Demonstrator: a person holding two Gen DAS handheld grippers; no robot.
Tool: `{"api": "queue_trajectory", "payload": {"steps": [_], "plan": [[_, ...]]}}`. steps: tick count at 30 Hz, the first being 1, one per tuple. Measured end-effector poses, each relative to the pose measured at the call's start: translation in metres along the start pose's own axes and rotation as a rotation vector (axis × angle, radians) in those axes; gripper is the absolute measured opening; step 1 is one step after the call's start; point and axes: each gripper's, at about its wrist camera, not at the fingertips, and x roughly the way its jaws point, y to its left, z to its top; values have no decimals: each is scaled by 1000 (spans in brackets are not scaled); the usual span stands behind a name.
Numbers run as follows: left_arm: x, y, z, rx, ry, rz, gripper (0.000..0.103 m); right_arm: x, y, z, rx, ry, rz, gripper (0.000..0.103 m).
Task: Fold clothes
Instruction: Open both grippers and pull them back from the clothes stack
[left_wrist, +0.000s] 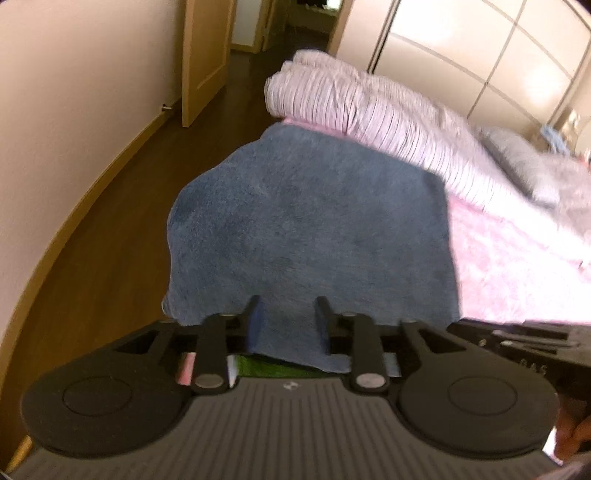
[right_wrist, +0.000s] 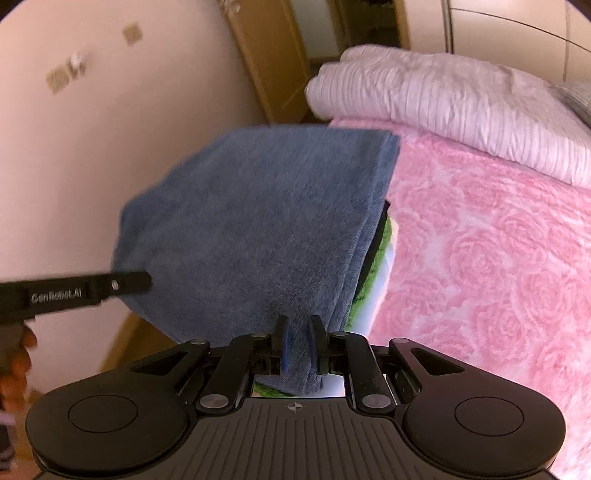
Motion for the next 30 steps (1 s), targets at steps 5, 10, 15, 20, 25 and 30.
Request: {"api": "queue_trajectory", "payload": {"steps": [5,10,15,20,25,30], "plan": [[-35,-25,-15,-1,-20,46,42,-32,-9,-12,-14,-18,37,43],[-62,-61,-43,-38,-34,128,44,-56,-29,-31,-55,-20,60,52],[-87,-115,-79,-115,-63,223,44,-86,-70,-42,-120,-25,121,52],[-112,-194,-114,-225,-62,319,44,-127,-126,-36,-198,-1,212,52],[-129,-290,-141,-306,-56,431,44,-181,-184,-32,-321,0,311,52],[-144,-373,-164,-373,-86,553,50,-230,-238,-33,-385,-2,357,52]]}}
